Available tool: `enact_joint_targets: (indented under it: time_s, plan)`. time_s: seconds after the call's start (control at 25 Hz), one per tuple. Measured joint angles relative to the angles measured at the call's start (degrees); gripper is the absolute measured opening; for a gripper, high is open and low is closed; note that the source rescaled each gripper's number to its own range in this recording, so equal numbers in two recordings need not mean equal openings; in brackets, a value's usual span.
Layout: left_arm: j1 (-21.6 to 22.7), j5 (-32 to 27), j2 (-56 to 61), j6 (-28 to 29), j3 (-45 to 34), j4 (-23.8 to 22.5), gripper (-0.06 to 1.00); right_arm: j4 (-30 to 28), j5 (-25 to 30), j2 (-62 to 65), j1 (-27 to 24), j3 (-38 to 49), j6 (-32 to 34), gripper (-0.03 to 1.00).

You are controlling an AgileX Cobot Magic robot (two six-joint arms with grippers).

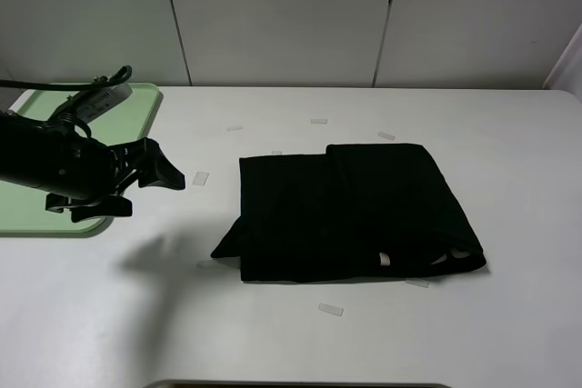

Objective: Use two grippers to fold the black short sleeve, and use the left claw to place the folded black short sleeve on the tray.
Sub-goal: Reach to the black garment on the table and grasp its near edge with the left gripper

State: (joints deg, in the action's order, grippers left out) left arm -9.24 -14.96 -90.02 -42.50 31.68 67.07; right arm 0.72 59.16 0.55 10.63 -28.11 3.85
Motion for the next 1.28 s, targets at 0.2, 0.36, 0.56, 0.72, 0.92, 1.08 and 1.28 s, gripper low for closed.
enact_joint_targets:
  time_s: [0.2,0.36,0.56,0.72,0.92,1.08,1.28]
  plan:
    - [0.00,-1.49,-4.10,-7.30,1.58,3.99,0.85,-0.04,0.00,0.00,0.00,0.00,0.15,1.00]
    - [-0.45,-3.83,-8.21,-14.70,4.03,9.21,0.85,-0.04,0.00,0.00,0.00,0.00,0.27,1.00]
    - [-1.25,-6.27,-14.42,-21.29,6.69,15.12,0.85,-0.06,0.00,0.00,0.00,0.00,0.31,1.00]
    - [-2.98,-8.14,-18.50,-26.97,9.00,21.79,0.85,-0.06,0.00,0.00,0.00,0.00,0.32,1.00]
    - [-6.45,-9.35,-22.35,-33.78,11.05,30.91,0.85,-0.11,0.00,0.00,0.00,0.00,0.32,1.00]
    - [-8.54,-9.96,-24.78,-34.72,12.76,32.45,0.84,-0.11,0.00,0.00,0.00,0.00,0.32,1.00]
    - [-9.92,-11.09,-26.19,-35.03,14.50,32.42,0.84,-0.11,0.00,0.00,0.00,0.00,0.32,1.00]
